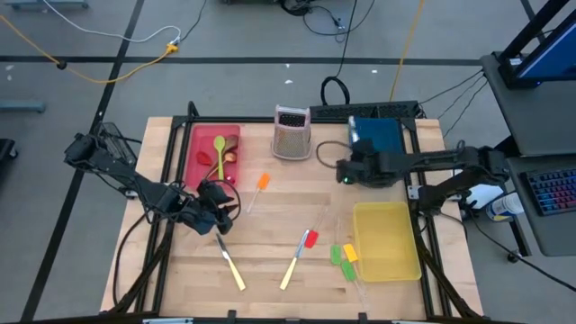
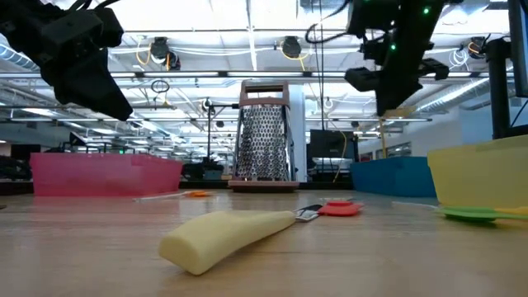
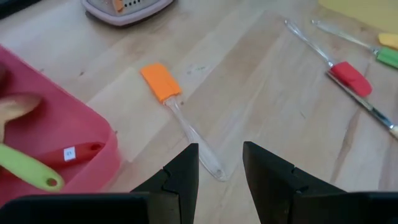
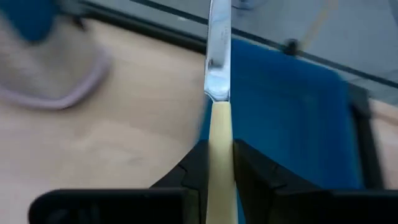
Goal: Pick & Place Kitchen Items
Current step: Put the top right yellow knife into the blue bin, then put the right yellow knife into the blue bin
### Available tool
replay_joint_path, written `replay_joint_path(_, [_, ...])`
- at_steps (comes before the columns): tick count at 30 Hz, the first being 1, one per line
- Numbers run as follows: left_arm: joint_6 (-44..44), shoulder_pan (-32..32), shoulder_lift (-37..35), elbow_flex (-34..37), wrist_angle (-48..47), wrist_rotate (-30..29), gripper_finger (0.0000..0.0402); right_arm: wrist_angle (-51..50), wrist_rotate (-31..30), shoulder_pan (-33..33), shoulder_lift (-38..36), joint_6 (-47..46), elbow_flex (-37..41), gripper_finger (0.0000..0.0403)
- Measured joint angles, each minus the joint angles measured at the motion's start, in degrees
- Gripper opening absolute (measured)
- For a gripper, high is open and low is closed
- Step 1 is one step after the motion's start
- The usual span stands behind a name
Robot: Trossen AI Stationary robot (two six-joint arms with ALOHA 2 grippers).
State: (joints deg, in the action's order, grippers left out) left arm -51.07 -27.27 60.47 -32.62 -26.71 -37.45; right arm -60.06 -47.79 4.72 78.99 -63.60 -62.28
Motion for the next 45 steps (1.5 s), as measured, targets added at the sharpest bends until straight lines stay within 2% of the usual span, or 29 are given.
replay_joint_path(3, [2.52, 0.00, 0.00, 0.00, 0.02, -0.09, 0.0131, 0.12, -0.26, 3.49, -0.05, 0.85, 1.07, 0.0050])
replay_joint_path(7, [-0.01, 0.00, 0.00, 0.00, 0.06, -0.11, 0.0131, 7.98, 0.87, 8.81, 0.01, 5.80, 6.66, 0.0050])
replay_joint_path(14, [-0.54, -0.04, 0.00, 0.00, 0.04, -0.09, 0.0131, 23.14, 8.73, 19.77, 0.01, 15.42, 17.39, 0.0050])
replay_joint_path(19, [-1.36, -0.04, 0.00, 0.00, 0.04, -0.09, 0.0131, 34.94, 13.71, 24.08, -0.07, 19.96, 24.59, 0.0051])
replay_joint_path(25, [-1.98, -0.04, 0.00, 0.00, 0.03, -0.09, 0.0131, 42.93, 13.81, 24.56, -0.25, 23.00, 28.88, 0.0074])
replay_joint_path(35, [-1.96, -0.02, 0.00, 0.00, 0.02, -0.09, 0.0131, 47.32, 13.47, 24.56, -0.72, 29.13, 29.27, 0.0126])
replay_joint_path(39, [-1.94, -0.04, 0.00, 0.00, -0.01, -0.07, 0.0131, 46.87, 13.33, 24.56, -4.39, 30.69, 29.56, 0.0132])
replay_joint_path(45, [-1.92, -0.02, 0.00, 0.00, -0.01, -0.05, 0.0131, 47.46, 13.85, 23.23, -13.83, 30.87, 29.49, 0.0126])
